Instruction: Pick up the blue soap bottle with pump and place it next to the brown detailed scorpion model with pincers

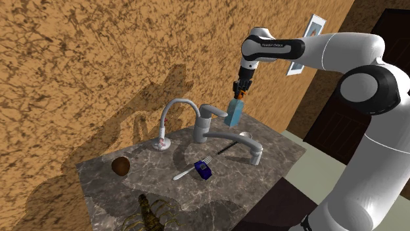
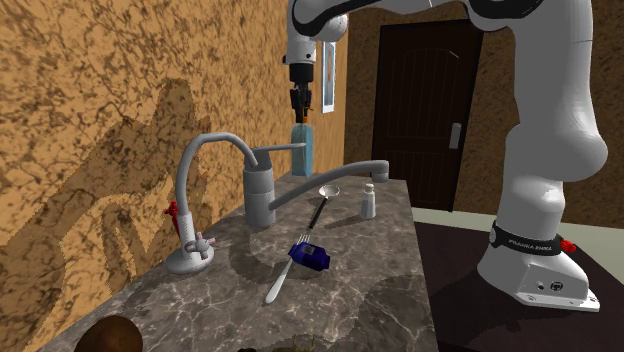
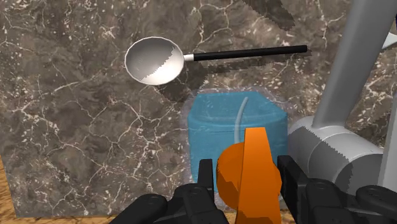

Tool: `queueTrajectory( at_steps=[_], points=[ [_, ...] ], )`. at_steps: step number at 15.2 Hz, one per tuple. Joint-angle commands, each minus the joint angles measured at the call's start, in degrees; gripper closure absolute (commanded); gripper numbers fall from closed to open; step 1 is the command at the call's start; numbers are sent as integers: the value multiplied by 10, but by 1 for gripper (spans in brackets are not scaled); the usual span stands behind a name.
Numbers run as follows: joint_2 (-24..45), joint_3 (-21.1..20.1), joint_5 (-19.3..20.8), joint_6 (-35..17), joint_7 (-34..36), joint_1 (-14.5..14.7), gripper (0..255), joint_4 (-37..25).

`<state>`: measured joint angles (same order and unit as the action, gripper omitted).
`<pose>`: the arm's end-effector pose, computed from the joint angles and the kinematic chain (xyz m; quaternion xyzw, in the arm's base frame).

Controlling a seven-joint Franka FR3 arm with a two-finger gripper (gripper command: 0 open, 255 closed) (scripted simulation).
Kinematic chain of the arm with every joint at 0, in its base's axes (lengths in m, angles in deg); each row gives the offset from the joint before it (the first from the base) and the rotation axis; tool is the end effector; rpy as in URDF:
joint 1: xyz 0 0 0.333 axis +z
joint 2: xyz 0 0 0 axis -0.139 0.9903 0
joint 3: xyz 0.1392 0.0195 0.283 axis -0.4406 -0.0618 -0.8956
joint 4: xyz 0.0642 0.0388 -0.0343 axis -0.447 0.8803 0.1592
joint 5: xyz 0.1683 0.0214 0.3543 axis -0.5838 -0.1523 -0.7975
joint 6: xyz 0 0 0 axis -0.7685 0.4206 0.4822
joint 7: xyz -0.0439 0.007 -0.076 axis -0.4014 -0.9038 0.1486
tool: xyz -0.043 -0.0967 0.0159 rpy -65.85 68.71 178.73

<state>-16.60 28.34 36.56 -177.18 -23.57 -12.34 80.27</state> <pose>0.6053 -0.1182 0.5304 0.9998 0.0184 0.0052 0.0018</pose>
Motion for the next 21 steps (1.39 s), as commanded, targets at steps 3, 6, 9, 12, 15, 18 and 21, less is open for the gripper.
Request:
queueTrajectory(
  at_steps=[3,6,9,12,15,18,21],
  points=[
    [1,0,0,31,1,0,255,-33],
    [4,0,0,55,1,0,255,-60],
    [9,0,-1,80,1,-1,255,-89],
    [15,0,-2,106,0,-2,255,-121],
    [23,1,-3,133,0,-3,255,-155],
    [33,1,-4,161,-1,-4,255,-193],
    [46,1,-6,190,-1,-6,255,-236]
  ],
)
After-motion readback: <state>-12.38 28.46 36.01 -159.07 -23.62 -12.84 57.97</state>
